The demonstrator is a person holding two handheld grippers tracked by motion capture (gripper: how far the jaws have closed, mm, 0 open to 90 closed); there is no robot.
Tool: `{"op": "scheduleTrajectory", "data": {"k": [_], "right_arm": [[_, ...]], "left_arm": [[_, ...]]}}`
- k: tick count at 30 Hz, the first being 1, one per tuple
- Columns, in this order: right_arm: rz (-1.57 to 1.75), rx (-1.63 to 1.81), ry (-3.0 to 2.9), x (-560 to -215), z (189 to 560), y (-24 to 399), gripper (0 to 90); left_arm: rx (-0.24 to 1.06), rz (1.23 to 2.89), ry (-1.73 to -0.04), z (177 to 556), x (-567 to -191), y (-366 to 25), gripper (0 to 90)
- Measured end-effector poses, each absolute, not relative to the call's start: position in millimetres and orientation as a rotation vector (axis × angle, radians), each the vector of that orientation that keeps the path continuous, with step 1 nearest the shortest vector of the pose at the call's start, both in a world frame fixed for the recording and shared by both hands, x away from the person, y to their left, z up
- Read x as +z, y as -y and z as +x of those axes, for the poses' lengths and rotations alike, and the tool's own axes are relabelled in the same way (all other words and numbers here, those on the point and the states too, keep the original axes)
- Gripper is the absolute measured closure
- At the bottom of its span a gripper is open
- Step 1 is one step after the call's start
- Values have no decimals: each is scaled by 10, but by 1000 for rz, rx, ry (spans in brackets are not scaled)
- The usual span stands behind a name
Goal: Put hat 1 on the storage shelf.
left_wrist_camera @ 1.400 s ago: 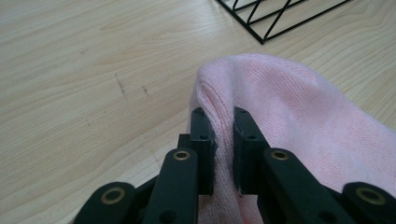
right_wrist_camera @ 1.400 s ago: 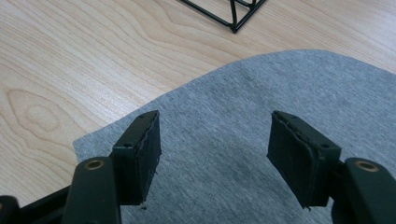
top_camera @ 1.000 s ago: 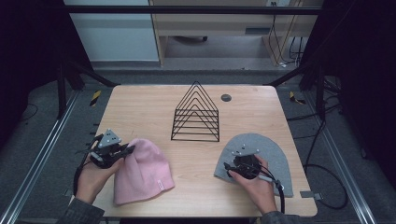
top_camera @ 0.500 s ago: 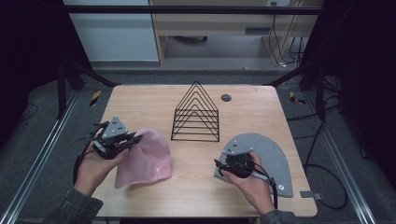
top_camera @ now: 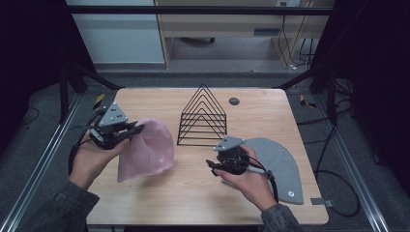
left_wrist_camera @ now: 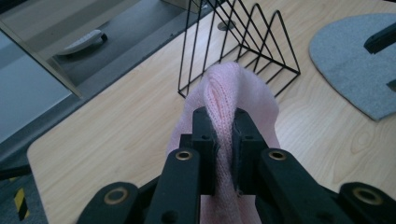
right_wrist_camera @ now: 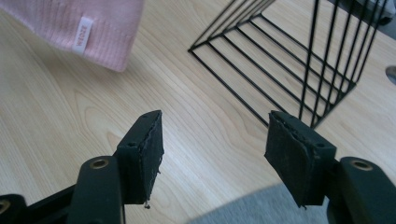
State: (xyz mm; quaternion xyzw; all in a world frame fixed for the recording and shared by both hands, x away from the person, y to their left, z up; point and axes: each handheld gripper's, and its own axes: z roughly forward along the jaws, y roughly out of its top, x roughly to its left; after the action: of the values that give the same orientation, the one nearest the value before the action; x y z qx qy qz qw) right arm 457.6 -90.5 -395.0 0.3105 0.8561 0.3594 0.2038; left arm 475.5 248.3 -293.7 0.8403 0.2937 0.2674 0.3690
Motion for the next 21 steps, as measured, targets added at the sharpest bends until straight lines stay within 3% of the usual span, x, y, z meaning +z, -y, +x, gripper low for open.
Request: {"op": "scheduleTrajectory", "data": {"k": [21], "right_arm": [[726,1041,-2457,-3555,4734,349,385]], "left_arm": [[710,2071,-717,4828,-2407,-2546,822]]}}
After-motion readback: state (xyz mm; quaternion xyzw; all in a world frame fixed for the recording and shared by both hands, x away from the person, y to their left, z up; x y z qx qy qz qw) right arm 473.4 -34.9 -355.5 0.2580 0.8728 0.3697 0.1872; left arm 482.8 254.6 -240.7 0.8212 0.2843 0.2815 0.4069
